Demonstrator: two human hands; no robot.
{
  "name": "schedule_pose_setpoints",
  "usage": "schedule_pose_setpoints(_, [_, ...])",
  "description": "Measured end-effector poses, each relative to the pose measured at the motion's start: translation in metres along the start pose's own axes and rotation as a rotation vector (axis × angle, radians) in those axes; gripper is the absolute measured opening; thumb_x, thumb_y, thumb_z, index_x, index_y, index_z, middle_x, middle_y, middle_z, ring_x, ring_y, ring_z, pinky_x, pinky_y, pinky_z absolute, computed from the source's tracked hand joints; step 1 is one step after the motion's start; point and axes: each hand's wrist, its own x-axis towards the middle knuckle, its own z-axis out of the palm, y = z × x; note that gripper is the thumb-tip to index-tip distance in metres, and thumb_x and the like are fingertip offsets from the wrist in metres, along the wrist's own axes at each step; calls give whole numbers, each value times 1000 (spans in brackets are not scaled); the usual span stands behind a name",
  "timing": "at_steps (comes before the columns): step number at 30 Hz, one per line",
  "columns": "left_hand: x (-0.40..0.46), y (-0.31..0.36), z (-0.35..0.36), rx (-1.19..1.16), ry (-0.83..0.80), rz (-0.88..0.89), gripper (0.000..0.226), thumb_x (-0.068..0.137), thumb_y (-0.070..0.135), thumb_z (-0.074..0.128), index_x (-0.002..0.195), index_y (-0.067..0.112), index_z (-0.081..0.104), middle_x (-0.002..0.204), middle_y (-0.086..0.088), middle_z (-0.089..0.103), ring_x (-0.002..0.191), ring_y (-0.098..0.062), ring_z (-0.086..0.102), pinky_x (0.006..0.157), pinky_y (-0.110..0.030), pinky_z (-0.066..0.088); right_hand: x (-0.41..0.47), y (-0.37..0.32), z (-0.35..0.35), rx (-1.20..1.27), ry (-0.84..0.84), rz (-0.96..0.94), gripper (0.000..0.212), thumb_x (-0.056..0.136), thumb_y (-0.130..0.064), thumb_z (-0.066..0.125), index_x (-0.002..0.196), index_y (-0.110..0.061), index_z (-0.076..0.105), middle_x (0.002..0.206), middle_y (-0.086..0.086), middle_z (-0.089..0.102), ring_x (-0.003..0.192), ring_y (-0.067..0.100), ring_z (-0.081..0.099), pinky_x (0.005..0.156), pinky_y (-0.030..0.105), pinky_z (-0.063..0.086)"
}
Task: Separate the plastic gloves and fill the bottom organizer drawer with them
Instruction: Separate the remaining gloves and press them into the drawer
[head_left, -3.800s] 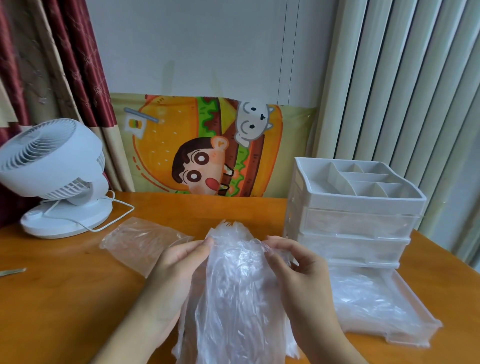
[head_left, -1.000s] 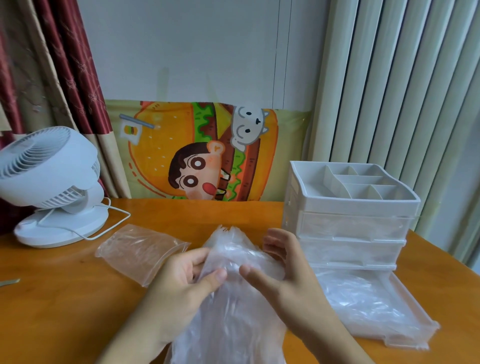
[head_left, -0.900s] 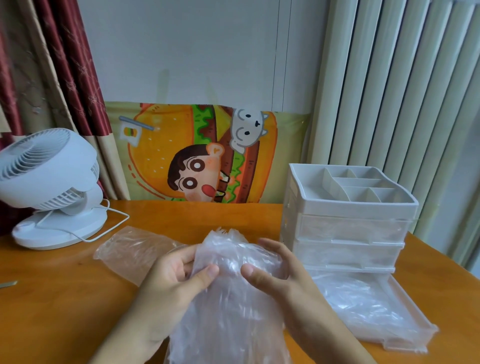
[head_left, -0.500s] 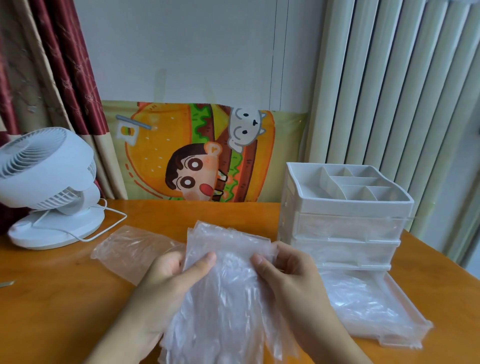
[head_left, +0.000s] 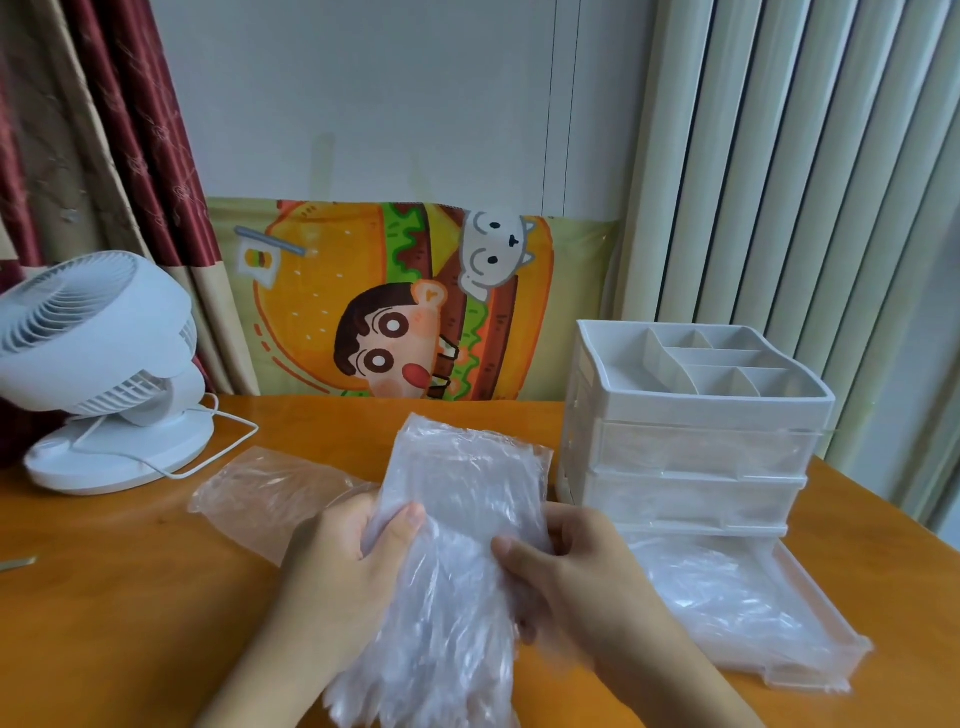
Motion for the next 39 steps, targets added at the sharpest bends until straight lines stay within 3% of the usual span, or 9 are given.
schedule_pose_setpoints(8, [4,0,-4,-25,-88,-25,52,96,41,63,48,30,47,43,10,38,42,-5,40,47,-15,33,2,-1,-2,43,19,-22,22,105,-5,61,85,2,59,50,9,44,40,19,37,44,26,31])
schedule_pose_setpoints(17, [8,-4,-11,-2,-68,-16,51,94,45,62,55,19,40,44,7,34,43,-7,37,46,-20,32,-6,-10,-8,-57,-97,47,32,105,-10,61,74,-3,56,53,7,41,42,18,30,45,26,24])
schedule_pose_setpoints(21, [12,-13,-20,56,-97,-11,58,89,56,61,67,3,60,46,2,34,44,-11,38,47,-22,31,-5,-13,-10,-67,-84,25,39,105,-9,61,68,-10,52,52,5,44,40,17,28,43,23,23])
schedule_pose_setpoints(23, [12,-14,-23,82,-102,-25,58,89,60,59,77,4,71,45,-3,42,41,-18,46,48,-32,39,-5,-11,-10,-64,-88,15,37,106,-9,61,70,-9,53,52,5,45,39,16,28,43,22,23])
schedule_pose_setpoints(27, [12,-16,-26,93,-95,-67,65,90,63,53,71,1,64,43,-1,47,34,-14,45,45,-29,37,-4,-9,-10,-46,-92,15,35,106,-11,62,70,-10,59,54,11,51,38,17,33,43,24,26])
schedule_pose_setpoints(30, [12,-19,-24,186,21,3,50,83,70,52,71,24,64,59,10,63,55,-8,61,53,-27,47,-1,-9,-9,-9,-72,18,39,104,-12,64,65,-16,63,55,10,57,39,18,40,46,25,32])
schedule_pose_setpoints(33, [9,-10,-24,307,211,225,23,86,53,64,80,32,57,76,14,58,77,-8,59,60,-23,49,1,-8,-3,68,-78,-7,25,92,-23,74,68,-15,70,63,11,61,53,21,53,61,33,40])
schedule_pose_setpoints(36, [-2,12,-12,99,101,318,25,92,46,67,80,25,65,72,7,60,75,-14,61,62,-22,49,-3,-12,4,49,-58,-93,21,86,-28,73,78,-9,73,68,5,63,59,16,57,58,25,41])
schedule_pose_setpoints(39, [-14,28,6,-282,-185,78,47,80,69,66,96,24,69,83,1,70,82,-18,69,70,-37,58,-16,-21,17,-64,-99,-254,16,100,-25,70,91,-15,79,81,-4,75,75,16,69,66,32,52])
